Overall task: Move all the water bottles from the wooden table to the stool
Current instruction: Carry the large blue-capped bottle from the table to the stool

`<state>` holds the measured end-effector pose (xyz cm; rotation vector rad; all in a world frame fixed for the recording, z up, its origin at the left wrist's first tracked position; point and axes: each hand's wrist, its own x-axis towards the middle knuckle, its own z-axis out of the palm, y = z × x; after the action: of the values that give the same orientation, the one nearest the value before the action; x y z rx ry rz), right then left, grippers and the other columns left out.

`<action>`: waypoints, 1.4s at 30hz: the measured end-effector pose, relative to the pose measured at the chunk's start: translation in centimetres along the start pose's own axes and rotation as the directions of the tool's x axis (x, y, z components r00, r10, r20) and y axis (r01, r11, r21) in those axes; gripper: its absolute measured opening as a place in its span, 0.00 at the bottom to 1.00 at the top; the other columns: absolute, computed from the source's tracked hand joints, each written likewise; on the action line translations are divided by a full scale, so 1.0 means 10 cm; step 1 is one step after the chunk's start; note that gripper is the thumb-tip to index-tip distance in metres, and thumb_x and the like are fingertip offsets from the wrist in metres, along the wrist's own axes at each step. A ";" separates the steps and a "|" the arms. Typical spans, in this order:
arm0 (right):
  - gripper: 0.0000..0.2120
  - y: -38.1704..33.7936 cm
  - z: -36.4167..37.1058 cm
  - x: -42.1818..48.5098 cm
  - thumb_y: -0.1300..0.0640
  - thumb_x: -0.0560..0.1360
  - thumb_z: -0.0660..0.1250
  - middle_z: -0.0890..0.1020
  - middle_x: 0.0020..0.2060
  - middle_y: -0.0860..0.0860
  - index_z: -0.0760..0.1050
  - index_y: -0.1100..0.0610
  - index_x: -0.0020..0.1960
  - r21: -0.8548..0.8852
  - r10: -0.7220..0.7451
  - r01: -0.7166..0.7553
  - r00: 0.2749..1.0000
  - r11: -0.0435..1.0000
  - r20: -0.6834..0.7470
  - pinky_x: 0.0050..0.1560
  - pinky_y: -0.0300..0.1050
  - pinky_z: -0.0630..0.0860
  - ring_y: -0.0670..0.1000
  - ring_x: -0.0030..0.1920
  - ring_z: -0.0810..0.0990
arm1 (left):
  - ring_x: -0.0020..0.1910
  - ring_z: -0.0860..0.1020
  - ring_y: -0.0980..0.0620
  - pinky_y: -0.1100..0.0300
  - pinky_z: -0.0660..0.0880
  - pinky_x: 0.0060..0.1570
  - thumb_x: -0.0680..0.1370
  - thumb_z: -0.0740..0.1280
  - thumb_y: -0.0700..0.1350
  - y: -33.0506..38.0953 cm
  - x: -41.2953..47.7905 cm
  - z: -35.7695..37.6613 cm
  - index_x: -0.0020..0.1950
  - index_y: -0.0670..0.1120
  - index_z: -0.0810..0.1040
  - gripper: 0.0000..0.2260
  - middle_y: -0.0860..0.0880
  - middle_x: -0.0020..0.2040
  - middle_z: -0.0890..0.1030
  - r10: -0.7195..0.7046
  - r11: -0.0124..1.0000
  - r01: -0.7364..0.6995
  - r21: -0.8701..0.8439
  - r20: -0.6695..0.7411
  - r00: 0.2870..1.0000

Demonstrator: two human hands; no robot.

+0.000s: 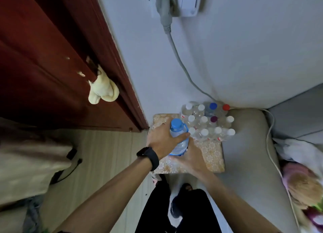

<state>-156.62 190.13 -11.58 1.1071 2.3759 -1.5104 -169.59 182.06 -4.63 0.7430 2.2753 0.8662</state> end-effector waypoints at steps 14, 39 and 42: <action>0.35 0.78 -0.20 1.39 0.31 0.76 0.55 0.49 0.81 0.55 0.57 0.43 0.78 -0.700 -0.257 0.010 0.934 0.714 -0.249 0.76 0.65 0.50 0.59 0.80 0.47 | 0.48 0.80 0.50 0.55 0.77 0.46 0.74 0.69 0.65 -0.75 1.31 0.51 0.65 0.56 0.70 0.24 0.52 0.58 0.80 0.068 0.987 -0.068 0.143 0.004 0.998; 0.40 1.18 -0.05 1.58 0.31 0.73 0.59 0.49 0.81 0.54 0.53 0.45 0.80 -0.706 -0.189 -0.057 0.945 0.706 -0.266 0.75 0.68 0.54 0.60 0.80 0.44 | 0.56 0.77 0.57 0.61 0.76 0.54 0.69 0.78 0.57 -1.12 1.64 0.96 0.67 0.62 0.72 0.29 0.59 0.57 0.80 -0.204 0.922 0.140 -0.362 -0.145 0.968; 0.40 1.17 -0.05 1.61 0.31 0.73 0.59 0.48 0.81 0.53 0.52 0.44 0.80 -0.699 -0.173 -0.061 0.950 0.713 -0.260 0.75 0.67 0.53 0.59 0.80 0.42 | 0.57 0.71 0.63 0.76 0.65 0.50 0.69 0.79 0.55 -1.07 1.80 0.94 0.68 0.61 0.73 0.29 0.60 0.61 0.75 -0.170 0.927 0.108 -0.360 -0.146 0.975</action>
<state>-160.78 201.56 -27.28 1.1071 2.8061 -0.3147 -178.39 190.98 -23.90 0.3513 2.2013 1.2668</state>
